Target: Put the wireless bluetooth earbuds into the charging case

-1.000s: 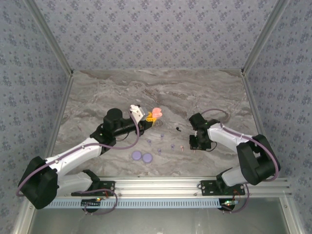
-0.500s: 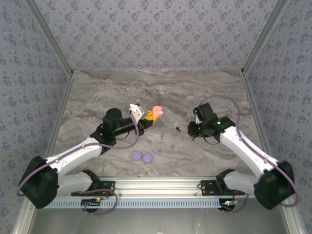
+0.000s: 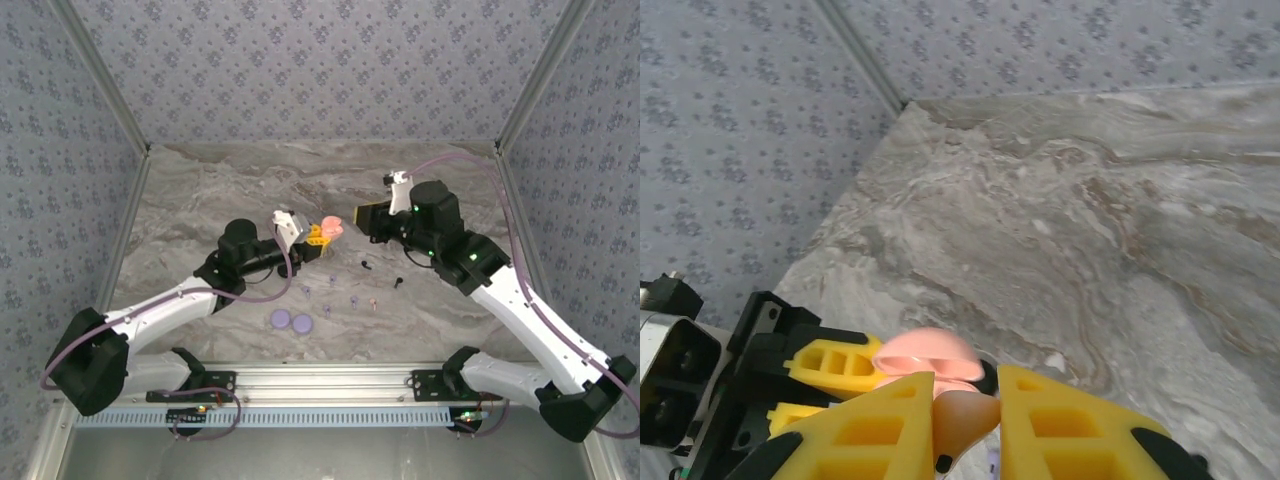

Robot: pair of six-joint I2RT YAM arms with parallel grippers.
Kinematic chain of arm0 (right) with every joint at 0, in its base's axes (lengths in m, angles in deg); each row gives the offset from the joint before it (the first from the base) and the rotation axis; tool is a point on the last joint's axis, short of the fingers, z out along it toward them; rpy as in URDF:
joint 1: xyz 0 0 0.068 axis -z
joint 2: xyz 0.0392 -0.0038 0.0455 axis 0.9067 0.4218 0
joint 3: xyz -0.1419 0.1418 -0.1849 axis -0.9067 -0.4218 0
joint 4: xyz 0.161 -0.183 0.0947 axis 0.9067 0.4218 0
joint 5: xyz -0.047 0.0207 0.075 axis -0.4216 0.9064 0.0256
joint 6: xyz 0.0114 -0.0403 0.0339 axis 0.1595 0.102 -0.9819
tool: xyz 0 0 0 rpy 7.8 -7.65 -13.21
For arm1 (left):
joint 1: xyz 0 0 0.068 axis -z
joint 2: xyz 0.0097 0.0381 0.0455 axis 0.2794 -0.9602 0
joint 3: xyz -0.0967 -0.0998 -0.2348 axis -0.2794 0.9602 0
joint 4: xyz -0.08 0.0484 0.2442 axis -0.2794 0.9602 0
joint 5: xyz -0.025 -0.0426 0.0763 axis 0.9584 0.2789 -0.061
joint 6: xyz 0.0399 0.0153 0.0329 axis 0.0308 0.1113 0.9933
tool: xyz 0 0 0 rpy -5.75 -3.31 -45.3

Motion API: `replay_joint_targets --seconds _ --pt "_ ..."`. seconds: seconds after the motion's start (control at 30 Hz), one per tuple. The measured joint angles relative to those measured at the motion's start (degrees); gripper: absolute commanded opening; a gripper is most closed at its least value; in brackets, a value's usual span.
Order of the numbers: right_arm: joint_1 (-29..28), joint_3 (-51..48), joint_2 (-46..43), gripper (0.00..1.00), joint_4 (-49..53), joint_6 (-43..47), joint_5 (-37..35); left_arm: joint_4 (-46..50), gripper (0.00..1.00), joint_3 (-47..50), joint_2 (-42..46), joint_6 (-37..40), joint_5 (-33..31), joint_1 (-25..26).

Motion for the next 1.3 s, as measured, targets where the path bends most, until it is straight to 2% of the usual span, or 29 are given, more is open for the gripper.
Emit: replay_joint_targets --seconds 0.27,1.3 --pt "-3.98 -0.48 3.26 0.20 -3.76 0.46 -2.12 -0.81 0.00 -1.16 -0.26 -0.44 -0.02 0.37" --pt "-4.66 -3.56 4.50 0.21 -6.97 0.61 -5.70 -0.81 0.00 -1.46 -0.28 -2.16 -0.04 0.50"
